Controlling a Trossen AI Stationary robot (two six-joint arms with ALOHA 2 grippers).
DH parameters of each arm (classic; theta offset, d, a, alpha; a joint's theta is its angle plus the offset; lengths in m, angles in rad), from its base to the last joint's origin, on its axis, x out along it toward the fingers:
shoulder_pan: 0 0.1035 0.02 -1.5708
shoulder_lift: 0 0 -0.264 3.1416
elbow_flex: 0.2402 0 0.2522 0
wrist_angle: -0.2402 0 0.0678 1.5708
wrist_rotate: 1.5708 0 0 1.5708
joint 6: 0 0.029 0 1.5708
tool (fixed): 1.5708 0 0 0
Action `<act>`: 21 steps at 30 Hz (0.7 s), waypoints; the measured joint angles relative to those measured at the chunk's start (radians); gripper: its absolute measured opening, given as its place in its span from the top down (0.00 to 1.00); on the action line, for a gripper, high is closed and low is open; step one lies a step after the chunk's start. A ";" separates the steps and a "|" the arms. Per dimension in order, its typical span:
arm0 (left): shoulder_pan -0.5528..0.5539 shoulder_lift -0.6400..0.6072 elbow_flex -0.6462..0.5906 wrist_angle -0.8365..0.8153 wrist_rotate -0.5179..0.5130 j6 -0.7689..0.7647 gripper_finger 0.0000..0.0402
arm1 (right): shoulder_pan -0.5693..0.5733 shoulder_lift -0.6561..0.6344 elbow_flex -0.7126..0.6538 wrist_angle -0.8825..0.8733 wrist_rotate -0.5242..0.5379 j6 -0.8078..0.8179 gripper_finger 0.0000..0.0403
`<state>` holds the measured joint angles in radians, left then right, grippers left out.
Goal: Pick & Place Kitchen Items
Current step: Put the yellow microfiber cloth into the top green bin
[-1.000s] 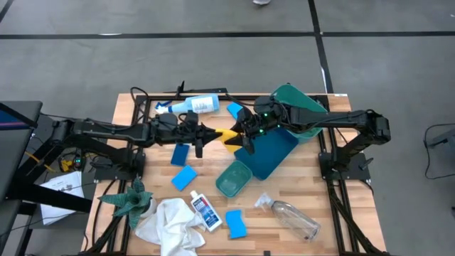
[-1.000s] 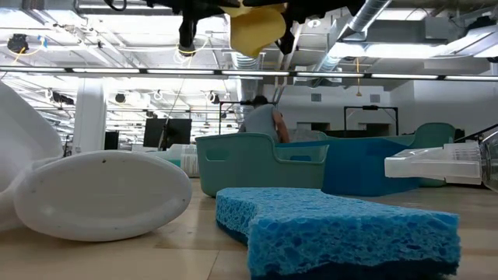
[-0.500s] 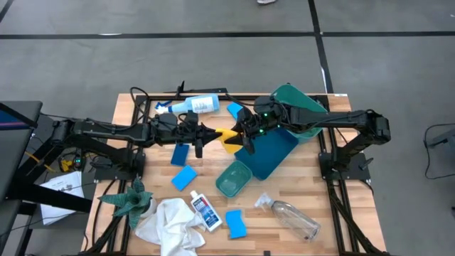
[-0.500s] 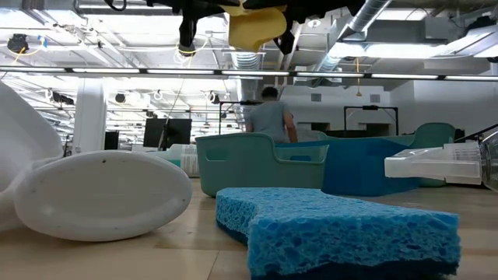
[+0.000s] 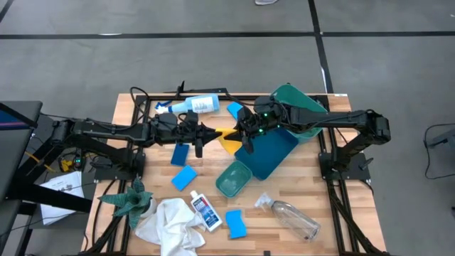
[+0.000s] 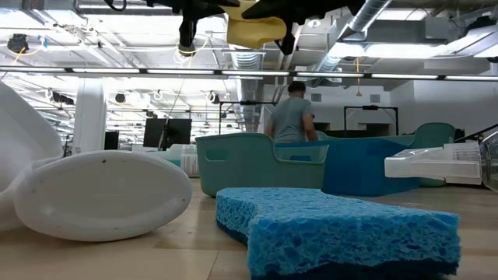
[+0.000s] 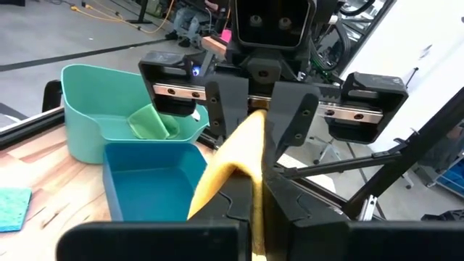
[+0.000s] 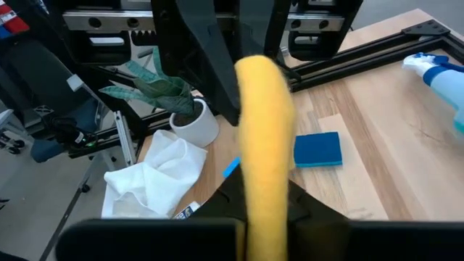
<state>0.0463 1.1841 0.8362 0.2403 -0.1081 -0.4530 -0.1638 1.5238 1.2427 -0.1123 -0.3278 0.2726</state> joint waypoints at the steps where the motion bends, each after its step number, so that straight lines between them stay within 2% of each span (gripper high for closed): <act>1: 0.000 0.000 0.000 0.000 0.000 0.000 0.99 | 0.000 0.000 0.000 0.000 0.000 0.000 0.97; 7: 0.000 0.000 0.000 0.000 0.000 0.000 0.99 | 0.000 0.000 0.000 0.000 0.000 0.000 0.99; 14: 0.000 0.000 0.000 -0.010 0.000 0.000 0.93 | 0.000 0.000 0.000 0.000 0.000 0.000 0.99; 18: 0.000 -0.040 -0.001 -0.136 -0.008 0.002 0.88 | 0.000 0.000 0.000 -0.001 0.000 0.001 0.99; 21: -0.001 -0.098 -0.001 -0.290 -0.050 0.003 0.84 | 0.000 0.000 0.000 -0.015 0.001 0.013 0.99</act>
<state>0.0454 1.0856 0.8349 -0.0493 -0.1579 -0.4500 -0.1635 1.5238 1.2427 -0.1277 -0.3270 0.2858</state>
